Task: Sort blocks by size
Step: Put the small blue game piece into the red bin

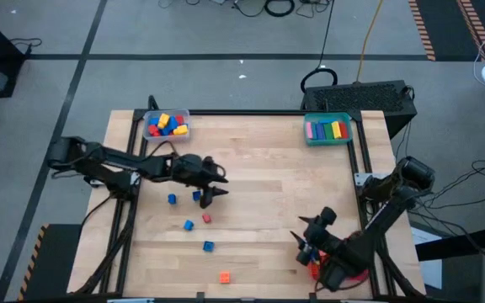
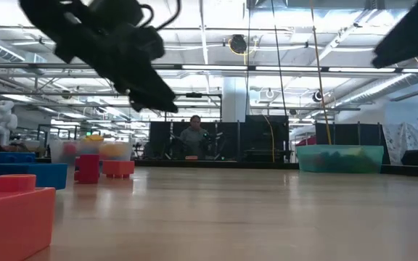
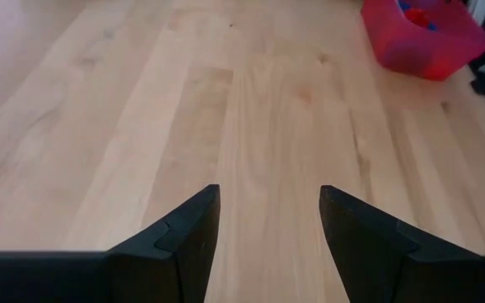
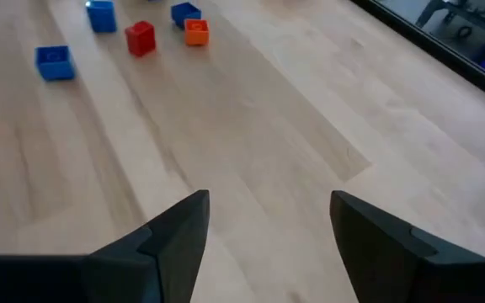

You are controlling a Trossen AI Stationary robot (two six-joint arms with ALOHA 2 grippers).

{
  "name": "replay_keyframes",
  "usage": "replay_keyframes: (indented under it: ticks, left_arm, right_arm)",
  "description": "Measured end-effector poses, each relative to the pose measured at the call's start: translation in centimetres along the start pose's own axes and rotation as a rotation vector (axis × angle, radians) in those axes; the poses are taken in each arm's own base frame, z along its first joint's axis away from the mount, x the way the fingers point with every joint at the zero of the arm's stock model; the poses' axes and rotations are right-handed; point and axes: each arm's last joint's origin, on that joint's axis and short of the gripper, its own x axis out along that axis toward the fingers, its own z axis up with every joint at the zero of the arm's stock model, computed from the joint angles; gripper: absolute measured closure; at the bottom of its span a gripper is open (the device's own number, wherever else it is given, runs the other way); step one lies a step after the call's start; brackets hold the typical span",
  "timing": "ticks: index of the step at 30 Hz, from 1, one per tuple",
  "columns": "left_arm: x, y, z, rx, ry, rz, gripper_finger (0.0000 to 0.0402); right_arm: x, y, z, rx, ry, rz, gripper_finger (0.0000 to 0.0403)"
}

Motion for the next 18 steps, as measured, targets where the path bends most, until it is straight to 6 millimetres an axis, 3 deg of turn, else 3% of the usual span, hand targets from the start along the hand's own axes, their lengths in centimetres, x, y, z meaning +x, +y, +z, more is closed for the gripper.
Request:
replay_keyframes:
  ticks: [8, 11, 18]
  left_arm:
    - [-1.4, -2.4, -3.4, 0.075, -0.007, 0.083, 0.0196]
    - [-1.9, -3.0, -4.5, 0.068, -0.08, 0.034, 0.0196]
    - [-4.5, -2.7, -7.2, 0.032, -0.257, -0.052, 0.0196]
  right_arm:
    - [2.8, 1.5, 2.6, -0.038, -0.044, 0.054, 0.0172]
    - [3.7, 1.9, 3.6, -0.045, -0.066, 0.073, 0.0172]
    - [5.7, 1.8, 5.4, -0.047, -0.084, 0.069, 0.0172]
